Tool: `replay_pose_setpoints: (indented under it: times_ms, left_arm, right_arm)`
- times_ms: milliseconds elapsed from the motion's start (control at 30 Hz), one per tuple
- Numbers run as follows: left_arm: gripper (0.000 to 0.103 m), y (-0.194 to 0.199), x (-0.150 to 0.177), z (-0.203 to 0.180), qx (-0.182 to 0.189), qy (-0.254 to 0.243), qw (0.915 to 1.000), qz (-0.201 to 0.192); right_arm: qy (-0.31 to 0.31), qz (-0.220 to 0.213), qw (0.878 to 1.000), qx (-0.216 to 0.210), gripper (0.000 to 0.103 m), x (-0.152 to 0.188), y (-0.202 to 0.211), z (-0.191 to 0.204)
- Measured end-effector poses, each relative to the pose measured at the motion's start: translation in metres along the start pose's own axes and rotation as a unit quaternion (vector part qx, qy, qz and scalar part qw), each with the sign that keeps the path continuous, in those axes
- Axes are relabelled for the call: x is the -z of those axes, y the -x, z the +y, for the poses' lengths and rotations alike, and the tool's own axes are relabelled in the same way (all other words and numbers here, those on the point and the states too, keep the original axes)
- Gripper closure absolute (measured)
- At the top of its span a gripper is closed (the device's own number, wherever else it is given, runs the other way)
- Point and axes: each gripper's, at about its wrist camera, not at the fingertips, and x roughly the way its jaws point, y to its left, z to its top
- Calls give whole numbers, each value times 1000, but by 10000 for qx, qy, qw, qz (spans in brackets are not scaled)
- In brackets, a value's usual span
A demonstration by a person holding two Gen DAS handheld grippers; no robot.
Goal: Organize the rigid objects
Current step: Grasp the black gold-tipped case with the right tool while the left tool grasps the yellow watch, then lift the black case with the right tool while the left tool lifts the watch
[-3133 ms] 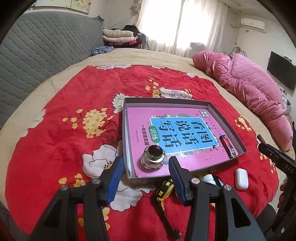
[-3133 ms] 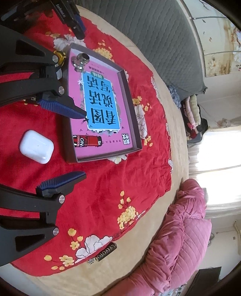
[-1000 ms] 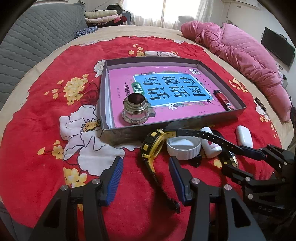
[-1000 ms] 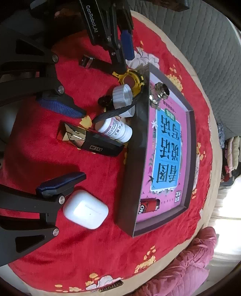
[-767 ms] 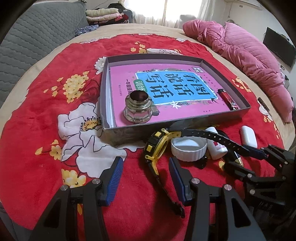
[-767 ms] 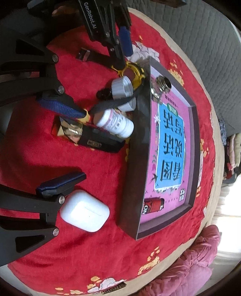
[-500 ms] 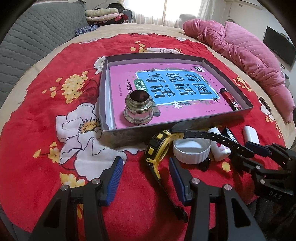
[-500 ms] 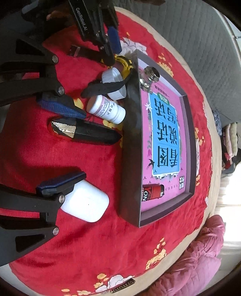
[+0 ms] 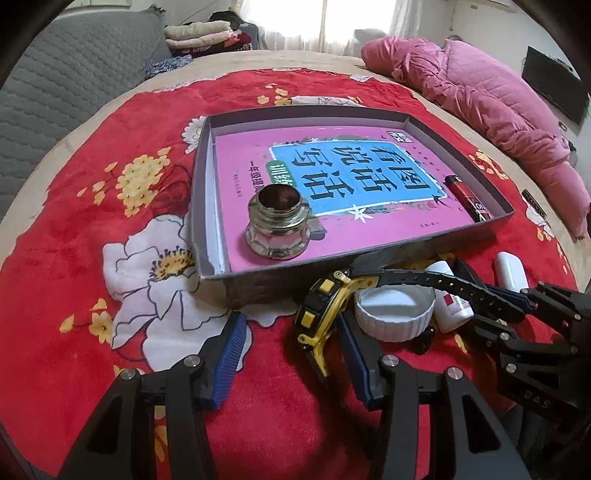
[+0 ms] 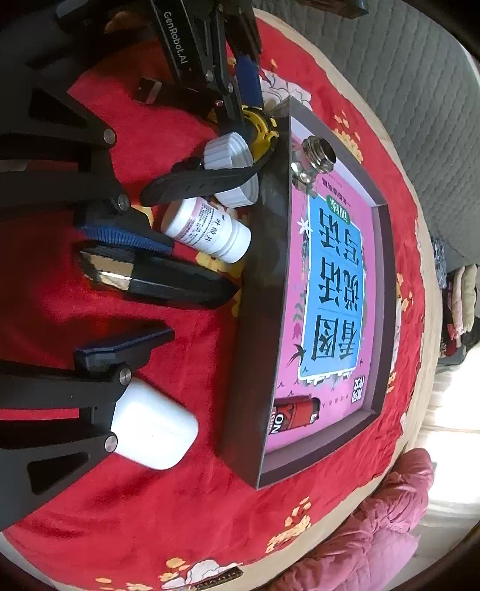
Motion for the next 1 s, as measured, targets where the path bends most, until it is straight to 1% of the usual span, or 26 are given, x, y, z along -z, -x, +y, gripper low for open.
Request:
replay_pose_setpoints:
  times_ms: [233, 300, 333, 367, 400, 433, 467, 533, 667, 800, 867, 1000]
  left_arm:
    - [53, -5, -4, 1, 212, 68, 9998, 0]
    - [56, -6, -5, 1, 309, 96, 9995, -8]
    - [60, -6, -5, 1, 363, 90, 9993, -12]
    - [68, -6, -5, -1, 446, 58, 9990, -22]
    - [71, -6, -5, -3, 496, 21, 9988, -23]
    - [74, -7, -6, -6, 477, -49, 9988, -31]
    - [74, -7, -6, -9, 428, -112, 9990, -41]
    - [74, -7, -6, -10, 437, -133, 9989, -42]
    - [75, -6, -6, -1, 666, 118, 9977, -7]
    - [77, -1, -5, 2, 720, 192, 9972, -55]
    - [81, 2, -4, 3, 772, 224, 9967, -79]
    - [83, 10, -3, 5, 797, 244, 9964, -164]
  right_arm:
    - [-17, -73, 9999, -129, 64, -3, -8, -4]
    - [-46, -94, 9998, -183, 70, -3, -9, -5]
    - [-63, -108, 9997, -196, 72, -4, -9, -7]
    - [-98, -125, 9997, -211, 75, -4, -9, -8]
    - [-134, -134, 9995, -239, 76, -4, -9, -10]
    - [-168, -150, 9994, -257, 77, -4, -8, -11]
    - [-183, -161, 9994, -263, 79, -4, -7, -12]
    - [-207, -178, 9992, -287, 80, -3, -6, -13]
    - [-228, -252, 9989, -312, 80, -2, -1, -14]
    - [-332, -299, 9984, -358, 80, -1, 6, -18]
    - [-432, -329, 9976, -432, 80, 0, 8, -21]
    - [-496, -424, 9968, -452, 80, 1, 17, -24]
